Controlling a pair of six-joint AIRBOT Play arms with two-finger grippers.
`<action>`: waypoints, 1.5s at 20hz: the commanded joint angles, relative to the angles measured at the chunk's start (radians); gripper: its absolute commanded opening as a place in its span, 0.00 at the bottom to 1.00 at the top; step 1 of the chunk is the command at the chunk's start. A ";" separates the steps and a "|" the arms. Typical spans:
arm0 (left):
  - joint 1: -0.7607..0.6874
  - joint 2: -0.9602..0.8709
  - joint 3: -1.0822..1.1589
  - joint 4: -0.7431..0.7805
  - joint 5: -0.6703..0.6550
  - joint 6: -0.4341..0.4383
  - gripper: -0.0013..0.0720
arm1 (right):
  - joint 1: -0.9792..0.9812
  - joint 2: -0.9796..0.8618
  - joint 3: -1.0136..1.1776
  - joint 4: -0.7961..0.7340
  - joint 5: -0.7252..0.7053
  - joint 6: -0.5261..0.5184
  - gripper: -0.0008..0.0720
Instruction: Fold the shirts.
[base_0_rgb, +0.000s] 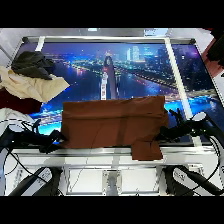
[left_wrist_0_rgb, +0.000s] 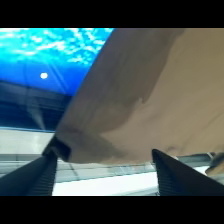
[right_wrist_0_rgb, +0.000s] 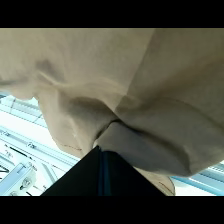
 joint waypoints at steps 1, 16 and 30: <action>0.000 -0.001 0.000 0.000 0.051 -0.068 0.80 | 0.000 0.000 0.001 0.000 -0.002 0.000 0.06; 0.001 0.006 0.068 -0.172 -0.058 0.147 0.03 | -0.002 0.003 0.118 -0.023 0.182 -0.002 0.05; -0.008 0.044 0.499 -0.320 -0.045 0.106 0.03 | 0.001 0.143 0.452 -0.087 0.047 0.068 0.05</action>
